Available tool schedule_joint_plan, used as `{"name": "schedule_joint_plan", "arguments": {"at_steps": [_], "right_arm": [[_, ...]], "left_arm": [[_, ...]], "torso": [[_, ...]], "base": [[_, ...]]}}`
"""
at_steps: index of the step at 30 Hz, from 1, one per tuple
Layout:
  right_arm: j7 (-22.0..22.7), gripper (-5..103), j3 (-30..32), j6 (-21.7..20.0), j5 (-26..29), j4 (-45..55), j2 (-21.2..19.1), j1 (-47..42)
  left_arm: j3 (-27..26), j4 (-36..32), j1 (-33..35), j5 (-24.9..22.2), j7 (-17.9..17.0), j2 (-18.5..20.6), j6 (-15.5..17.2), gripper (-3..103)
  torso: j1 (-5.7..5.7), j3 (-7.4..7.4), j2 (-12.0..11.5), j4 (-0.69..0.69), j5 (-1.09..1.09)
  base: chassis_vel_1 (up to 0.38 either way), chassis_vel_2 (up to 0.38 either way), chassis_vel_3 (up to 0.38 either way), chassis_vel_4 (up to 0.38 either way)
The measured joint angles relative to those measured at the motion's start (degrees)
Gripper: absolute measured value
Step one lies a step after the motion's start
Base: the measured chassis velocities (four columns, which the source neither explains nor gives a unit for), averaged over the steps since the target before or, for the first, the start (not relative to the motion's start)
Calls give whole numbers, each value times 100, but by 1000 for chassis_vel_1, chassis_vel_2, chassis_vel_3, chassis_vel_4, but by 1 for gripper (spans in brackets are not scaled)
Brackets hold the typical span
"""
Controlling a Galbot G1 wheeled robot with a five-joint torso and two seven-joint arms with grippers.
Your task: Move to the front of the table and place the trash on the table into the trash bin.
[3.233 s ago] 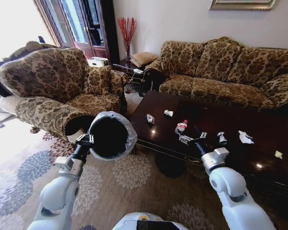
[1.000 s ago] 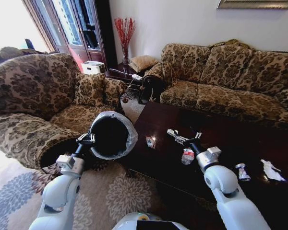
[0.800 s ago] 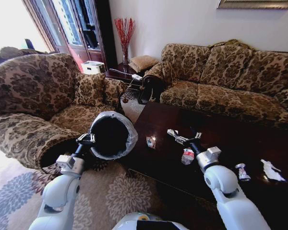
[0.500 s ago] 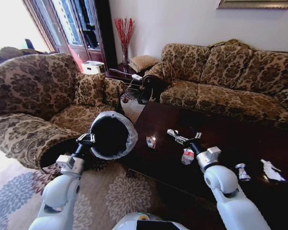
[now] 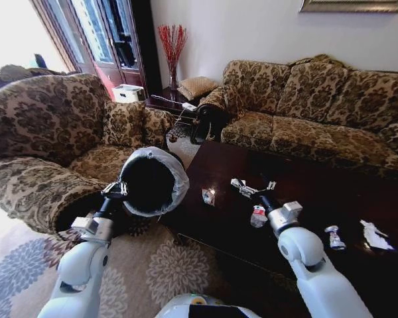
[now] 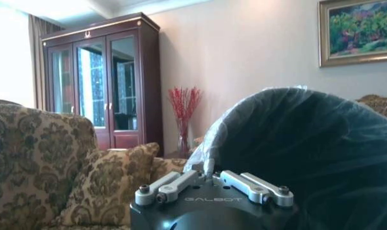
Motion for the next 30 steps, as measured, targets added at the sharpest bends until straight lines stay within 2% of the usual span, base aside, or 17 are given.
{"name": "schedule_joint_plan", "arguments": {"at_steps": [1, 2, 4, 8, 12, 22, 30], "right_arm": [[42, 100, -373, -13, 83, -215, -55, 273], [42, 100, -373, -13, 83, -215, -55, 273], [206, 100, -995, -25, 214, -645, -69, 829], [356, 100, -1442, -38, 297, -1027, -30, 1220], [657, 100, -2255, -307, 532, -1691, 17, 1882], [807, 100, -2790, -319, 528, -2650, 360, 2251], [795, 100, -3013, 1, 350, -3588, 613, 2674]], "left_arm": [[0, 4, -65, 0, -28, 35, 47, 0], [0, 4, -65, 0, -28, 35, 47, 0], [34, 14, -174, -7, -65, 82, 103, 0], [64, 52, -228, -9, -77, 109, 150, 0], [76, 224, -397, -60, -131, 237, 236, 0], [36, 325, -466, -224, -139, 335, 241, 0], [54, 330, -451, -229, -130, 301, 239, 0]], "torso": [[0, 0, 0, 0, 1], [0, 0, 0, 0, 1], [0, 0, 0, 1, 2], [0, 0, 0, 1, 1], [1, 1, -1, 2, 1], [1, 0, -1, 0, 0], [1, 0, -1, 1, 0]], "base": [[0, 0, 0, 0], [0, 0, 0, 0], [0, 0, 0, 0], [0, 0, 0, 0], [0, 0, 0, 0], [0, 0, 0, 0], [0, 0, 0, 0]]}}
